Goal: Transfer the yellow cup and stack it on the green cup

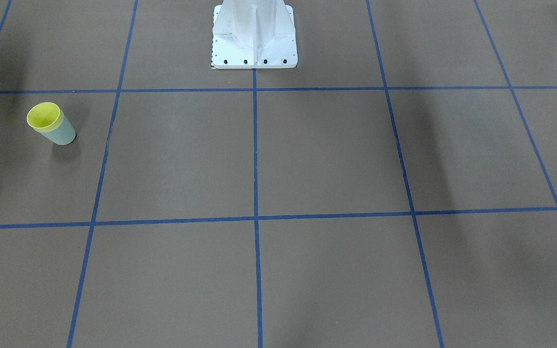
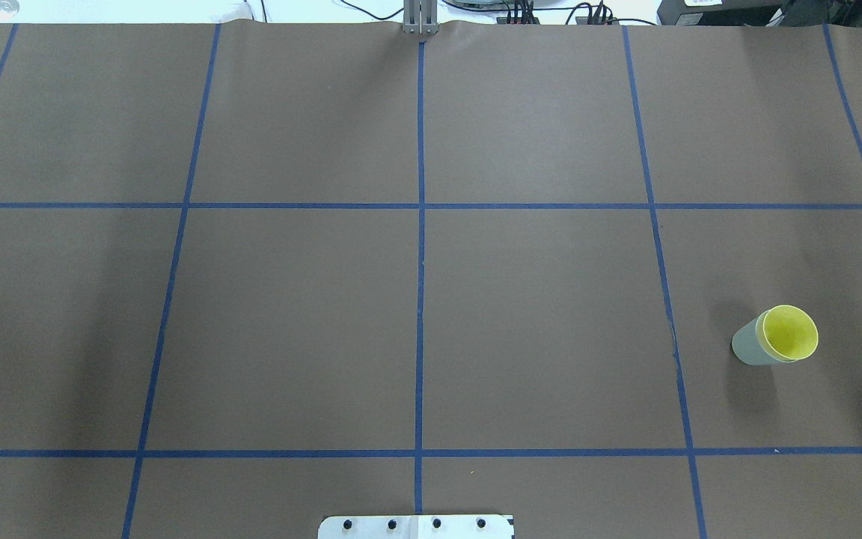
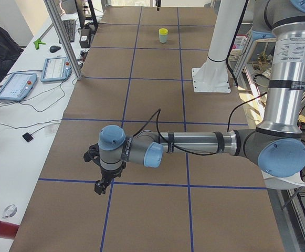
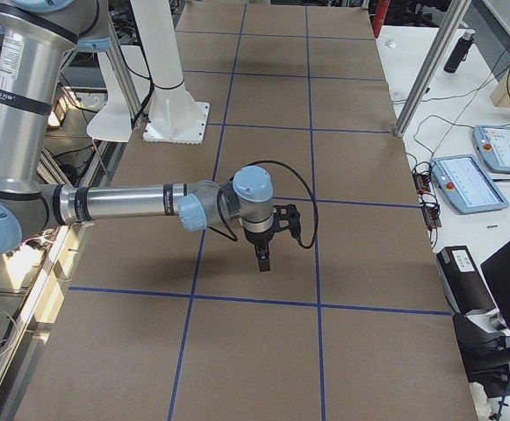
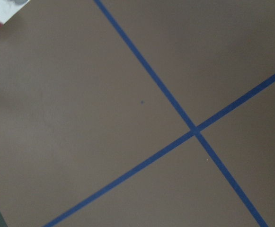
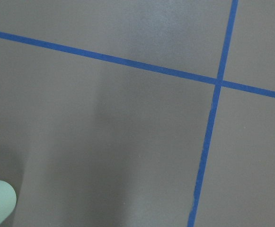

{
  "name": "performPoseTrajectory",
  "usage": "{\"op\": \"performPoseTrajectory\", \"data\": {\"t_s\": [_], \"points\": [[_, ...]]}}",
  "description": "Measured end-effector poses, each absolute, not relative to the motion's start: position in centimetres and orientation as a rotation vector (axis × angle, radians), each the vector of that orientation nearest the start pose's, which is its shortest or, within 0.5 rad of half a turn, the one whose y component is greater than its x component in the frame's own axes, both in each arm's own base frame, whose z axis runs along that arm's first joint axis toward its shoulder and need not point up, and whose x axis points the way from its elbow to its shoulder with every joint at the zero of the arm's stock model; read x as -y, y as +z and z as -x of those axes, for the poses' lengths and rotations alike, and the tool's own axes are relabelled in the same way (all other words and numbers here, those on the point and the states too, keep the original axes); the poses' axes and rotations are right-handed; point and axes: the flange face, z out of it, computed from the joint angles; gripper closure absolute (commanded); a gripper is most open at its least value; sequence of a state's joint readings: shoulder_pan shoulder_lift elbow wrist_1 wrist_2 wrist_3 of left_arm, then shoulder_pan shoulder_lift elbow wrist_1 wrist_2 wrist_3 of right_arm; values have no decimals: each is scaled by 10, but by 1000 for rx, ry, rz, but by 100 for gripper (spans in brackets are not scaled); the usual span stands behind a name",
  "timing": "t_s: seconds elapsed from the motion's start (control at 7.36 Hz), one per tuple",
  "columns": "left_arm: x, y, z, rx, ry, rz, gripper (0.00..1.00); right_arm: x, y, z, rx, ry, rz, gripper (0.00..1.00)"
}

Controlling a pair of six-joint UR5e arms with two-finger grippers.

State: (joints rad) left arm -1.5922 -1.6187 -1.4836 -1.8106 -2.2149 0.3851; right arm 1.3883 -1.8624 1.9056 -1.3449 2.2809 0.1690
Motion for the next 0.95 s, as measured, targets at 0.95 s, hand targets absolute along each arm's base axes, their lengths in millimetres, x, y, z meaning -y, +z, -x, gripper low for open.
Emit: {"op": "performPoseTrajectory", "data": {"t_s": [0.95], "points": [[494, 645, 84, -686, 127, -199, 0, 438, 623, -42, 796, 59, -67, 0]]}}
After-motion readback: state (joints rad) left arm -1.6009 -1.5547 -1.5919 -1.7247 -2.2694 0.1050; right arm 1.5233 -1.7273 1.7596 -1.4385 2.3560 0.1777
